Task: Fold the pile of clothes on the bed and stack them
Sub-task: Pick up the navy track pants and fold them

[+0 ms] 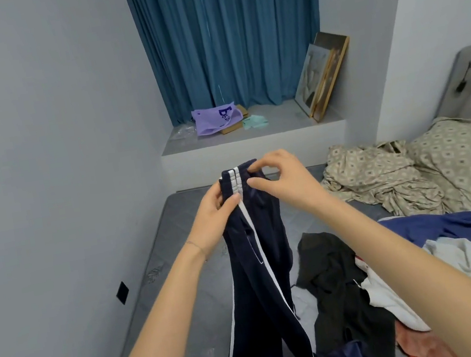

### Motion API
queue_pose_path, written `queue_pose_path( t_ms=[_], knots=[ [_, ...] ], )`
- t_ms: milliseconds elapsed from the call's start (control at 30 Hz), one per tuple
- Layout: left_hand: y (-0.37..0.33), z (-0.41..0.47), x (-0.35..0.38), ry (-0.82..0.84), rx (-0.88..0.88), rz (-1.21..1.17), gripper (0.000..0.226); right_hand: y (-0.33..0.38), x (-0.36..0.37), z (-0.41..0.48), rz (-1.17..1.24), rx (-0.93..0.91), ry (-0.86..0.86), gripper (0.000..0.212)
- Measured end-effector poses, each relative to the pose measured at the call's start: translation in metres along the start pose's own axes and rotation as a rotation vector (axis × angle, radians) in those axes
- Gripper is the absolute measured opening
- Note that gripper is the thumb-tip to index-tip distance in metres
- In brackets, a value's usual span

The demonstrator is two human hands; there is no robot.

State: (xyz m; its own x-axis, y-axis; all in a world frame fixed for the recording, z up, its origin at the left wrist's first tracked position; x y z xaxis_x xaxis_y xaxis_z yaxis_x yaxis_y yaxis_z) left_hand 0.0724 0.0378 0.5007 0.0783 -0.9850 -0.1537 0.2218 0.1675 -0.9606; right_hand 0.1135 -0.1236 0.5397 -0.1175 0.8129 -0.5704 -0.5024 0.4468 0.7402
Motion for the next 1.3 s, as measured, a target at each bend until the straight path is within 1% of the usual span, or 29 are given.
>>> queue_pose_path(
  t_ms=[33,100,133,167,233,267,300,367,400,500,533,567,633,700,767,833,867,933,967,1033,1100,1167,1233,1300],
  knots=[
    [-0.003,0.0,-0.003,0.036,-0.002,-0.028,0.034,0.003,-0.004,0.001,-0.038,-0.061,0.004,0.039],
    [-0.011,0.0,-0.007,0.1,-0.01,-0.083,0.038,0.011,-0.008,0.003,-0.046,-0.116,0.092,0.06],
    [-0.017,0.002,-0.009,0.125,-0.012,-0.101,0.038,0.016,-0.009,0.004,-0.031,-0.118,0.137,0.064],
    [-0.025,0.004,-0.01,0.134,-0.007,-0.111,0.037,0.023,-0.011,0.007,-0.003,-0.108,0.163,0.062],
    [-0.04,0.008,-0.013,0.108,0.019,-0.132,0.033,0.035,-0.017,0.013,0.037,-0.055,0.147,0.047],
    [-0.047,0.009,-0.014,0.081,0.033,-0.144,0.031,0.04,-0.02,0.016,0.006,-0.034,0.125,0.04],
    [-0.052,0.009,-0.015,0.058,0.045,-0.146,0.028,0.044,-0.023,0.02,-0.045,-0.028,0.1,0.036],
    [-0.052,0.008,-0.017,0.037,0.049,-0.122,0.025,0.049,-0.026,0.026,-0.128,-0.055,0.065,0.044],
    [-0.046,0.005,-0.017,0.038,0.033,-0.103,0.023,0.053,-0.027,0.028,-0.104,-0.07,0.046,0.045],
    [-0.009,-0.006,-0.013,0.084,-0.025,0.041,0.024,0.062,-0.04,0.035,0.127,-0.051,-0.107,0.031],
    [0.005,-0.012,-0.008,0.099,-0.038,0.079,0.025,0.065,-0.045,0.036,0.13,-0.047,-0.148,0.029],
    [0.017,-0.017,-0.002,0.106,-0.048,0.09,0.024,0.066,-0.046,0.037,0.08,-0.054,-0.15,0.028],
    [0.032,-0.025,0.008,0.088,-0.074,0.057,0.023,0.061,-0.037,0.033,-0.012,-0.053,-0.047,0.031],
    [0.034,-0.022,0.01,0.049,-0.102,0.001,0.023,0.045,-0.021,0.022,-0.023,0.032,0.127,0.04],
    [0.03,-0.014,0.005,0.047,-0.11,-0.037,0.025,0.028,-0.005,0.008,-0.053,0.128,0.289,0.049],
    [0.023,-0.006,-0.001,0.058,-0.101,-0.061,0.027,0.016,0.006,-0.001,-0.166,0.132,0.39,0.047],
    [0.019,-0.002,-0.004,0.07,-0.092,-0.068,0.028,0.013,0.009,-0.004,-0.216,0.116,0.4,0.042],
    [0.014,0.001,-0.006,0.094,-0.076,-0.078,0.029,0.013,0.009,-0.006,-0.259,0.079,0.327,0.034],
    [0.013,0.002,-0.006,0.096,-0.072,-0.088,0.029,0.015,0.007,-0.006,-0.264,0.061,0.272,0.034],
    [0.015,-0.001,-0.005,0.075,-0.083,-0.115,0.029,0.018,0.004,-0.004,-0.255,0.031,0.187,0.042],
    [0.026,-0.007,-0.004,0.074,-0.115,-0.075,0.031,0.021,0.005,-0.003,-0.22,0.03,0.13,0.046],
    [0.05,-0.017,-0.001,0.149,-0.195,0.031,0.036,0.02,0.005,-0.003,-0.139,0.056,0.061,0.045],
    [0.077,-0.028,0.002,0.253,-0.269,0.129,0.038,0.021,-0.004,-0.004,-0.001,0.114,-0.033,0.044],
    [0.096,-0.034,-0.004,0.242,-0.303,0.14,0.031,0.023,-0.016,-0.005,0.162,0.175,-0.123,0.047]
  ],
)
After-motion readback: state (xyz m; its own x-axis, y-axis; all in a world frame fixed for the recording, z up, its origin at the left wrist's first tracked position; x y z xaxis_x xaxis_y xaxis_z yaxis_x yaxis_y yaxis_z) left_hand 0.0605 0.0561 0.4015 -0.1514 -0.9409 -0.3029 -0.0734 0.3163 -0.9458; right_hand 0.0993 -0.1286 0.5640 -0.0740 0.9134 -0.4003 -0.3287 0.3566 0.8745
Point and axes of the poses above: each hand's wrist, its own z-axis towards the middle knuckle, its own x-axis out of the palm, y = z × x, the point moved 3 cm from there along z, towards the middle knuckle, and after that the axes turned 1 degree about -x, right-handed, at the moved point
